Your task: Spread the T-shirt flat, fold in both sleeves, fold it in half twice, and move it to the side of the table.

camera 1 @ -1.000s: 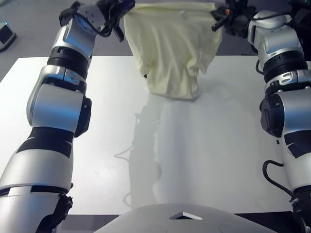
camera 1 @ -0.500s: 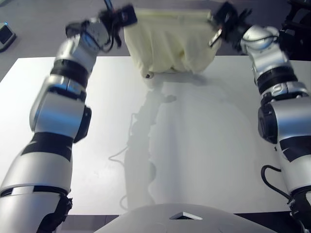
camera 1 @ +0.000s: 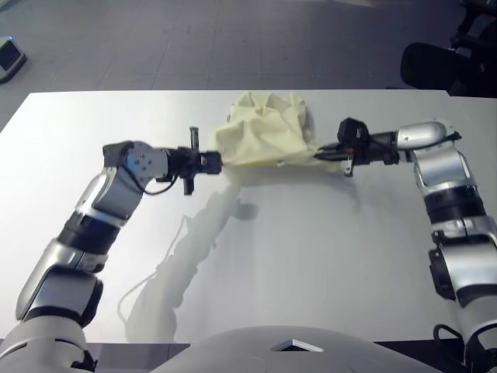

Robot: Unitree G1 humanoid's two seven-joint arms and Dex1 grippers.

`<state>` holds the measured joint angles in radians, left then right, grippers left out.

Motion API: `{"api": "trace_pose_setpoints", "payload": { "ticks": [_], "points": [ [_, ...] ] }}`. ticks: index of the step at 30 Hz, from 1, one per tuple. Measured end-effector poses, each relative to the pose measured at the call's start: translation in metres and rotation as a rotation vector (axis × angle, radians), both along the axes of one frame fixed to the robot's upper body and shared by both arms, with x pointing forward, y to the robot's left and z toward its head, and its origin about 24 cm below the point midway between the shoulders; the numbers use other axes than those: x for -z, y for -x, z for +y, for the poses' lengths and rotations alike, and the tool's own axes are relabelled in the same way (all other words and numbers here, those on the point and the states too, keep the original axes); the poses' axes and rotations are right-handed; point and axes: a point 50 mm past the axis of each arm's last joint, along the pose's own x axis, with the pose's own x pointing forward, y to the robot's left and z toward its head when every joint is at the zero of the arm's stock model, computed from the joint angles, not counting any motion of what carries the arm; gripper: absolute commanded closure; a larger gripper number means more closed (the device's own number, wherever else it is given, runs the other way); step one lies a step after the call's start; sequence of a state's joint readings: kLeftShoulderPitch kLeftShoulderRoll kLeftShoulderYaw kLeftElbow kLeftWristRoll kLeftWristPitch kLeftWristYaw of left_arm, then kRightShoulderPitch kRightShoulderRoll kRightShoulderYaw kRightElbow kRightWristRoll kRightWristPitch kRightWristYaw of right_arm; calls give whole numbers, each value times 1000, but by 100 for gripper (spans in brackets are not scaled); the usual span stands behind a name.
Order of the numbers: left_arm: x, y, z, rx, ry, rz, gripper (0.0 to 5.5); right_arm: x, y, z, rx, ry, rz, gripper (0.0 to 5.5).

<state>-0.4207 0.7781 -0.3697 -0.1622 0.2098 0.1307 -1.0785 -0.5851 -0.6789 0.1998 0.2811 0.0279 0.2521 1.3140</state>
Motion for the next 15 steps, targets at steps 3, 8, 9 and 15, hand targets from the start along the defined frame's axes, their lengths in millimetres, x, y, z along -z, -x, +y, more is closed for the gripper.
{"api": "trace_pose_setpoints", "payload": {
  "ticks": [3, 8, 9, 15],
  "points": [
    [12, 34, -2, 66, -68, 109, 550, 18, 31, 6, -46, 36, 99, 545],
    [33, 65, -1, 60, -125, 219, 550, 39, 63, 13, -50, 69, 181, 545],
    [36, 71, -1, 56, -123, 237, 550, 41, 68, 14, -51, 76, 190, 545],
    [38, 84, -4, 32, -105, 262, 550, 41, 85, 12, -55, 100, 228, 545]
  ]
}}
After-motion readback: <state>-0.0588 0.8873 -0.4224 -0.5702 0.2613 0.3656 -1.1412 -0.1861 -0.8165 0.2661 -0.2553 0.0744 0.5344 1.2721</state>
